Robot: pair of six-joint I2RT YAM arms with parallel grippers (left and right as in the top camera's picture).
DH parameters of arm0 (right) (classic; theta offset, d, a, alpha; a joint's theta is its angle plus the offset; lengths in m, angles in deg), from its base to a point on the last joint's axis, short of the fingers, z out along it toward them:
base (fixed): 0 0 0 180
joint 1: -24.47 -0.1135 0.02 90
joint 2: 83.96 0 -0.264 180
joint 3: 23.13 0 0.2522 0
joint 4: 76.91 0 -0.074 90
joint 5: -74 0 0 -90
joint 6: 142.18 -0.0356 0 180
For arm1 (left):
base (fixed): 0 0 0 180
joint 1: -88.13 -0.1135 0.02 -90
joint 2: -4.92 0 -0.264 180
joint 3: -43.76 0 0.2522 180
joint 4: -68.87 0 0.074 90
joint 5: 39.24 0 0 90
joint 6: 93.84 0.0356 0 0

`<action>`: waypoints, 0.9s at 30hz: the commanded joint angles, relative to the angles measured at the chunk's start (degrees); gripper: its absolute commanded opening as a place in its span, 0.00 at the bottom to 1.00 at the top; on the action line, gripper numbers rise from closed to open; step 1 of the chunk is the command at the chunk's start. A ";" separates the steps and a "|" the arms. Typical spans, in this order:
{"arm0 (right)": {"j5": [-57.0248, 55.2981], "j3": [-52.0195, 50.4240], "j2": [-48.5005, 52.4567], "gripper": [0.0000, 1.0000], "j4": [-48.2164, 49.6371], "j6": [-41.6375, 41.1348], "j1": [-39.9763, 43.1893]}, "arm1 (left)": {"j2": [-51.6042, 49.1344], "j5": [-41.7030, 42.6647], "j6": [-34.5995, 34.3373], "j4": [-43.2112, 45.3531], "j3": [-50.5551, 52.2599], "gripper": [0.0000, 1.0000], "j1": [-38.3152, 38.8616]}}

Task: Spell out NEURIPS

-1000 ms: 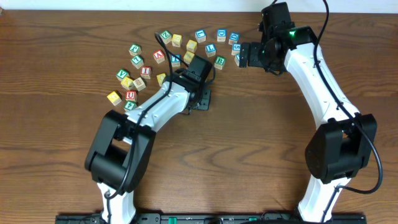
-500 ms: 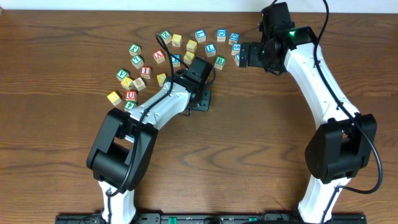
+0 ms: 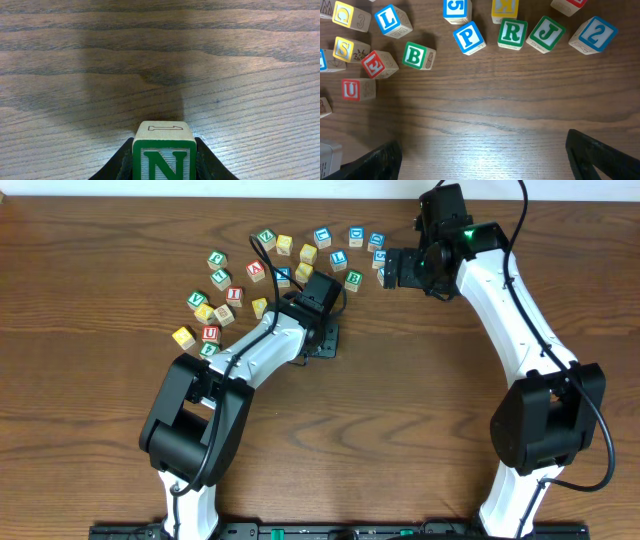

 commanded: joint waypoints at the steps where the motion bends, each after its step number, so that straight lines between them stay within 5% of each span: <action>1: -0.87 1.03 0.46 0.99 -0.02 -0.37 -0.39 | -0.09 -0.52 -0.31 -0.04 0.07 0.28 0.02; 8: -0.87 1.03 0.46 0.99 -0.04 -0.37 -0.39 | -0.09 -0.52 -0.31 -0.04 0.07 0.28 0.02; 9: -0.87 1.03 0.46 0.99 -0.04 -0.37 -0.42 | -0.09 -0.50 -0.31 -0.04 0.07 0.35 0.02; 10: -0.87 1.03 0.46 0.99 -0.04 -0.37 -0.42 | -0.09 -0.52 -0.31 -0.04 0.07 0.98 0.02; 27: -0.87 1.03 0.46 0.99 -0.04 -0.37 -0.50 | -0.09 -0.50 -0.31 0.04 0.07 0.98 0.02</action>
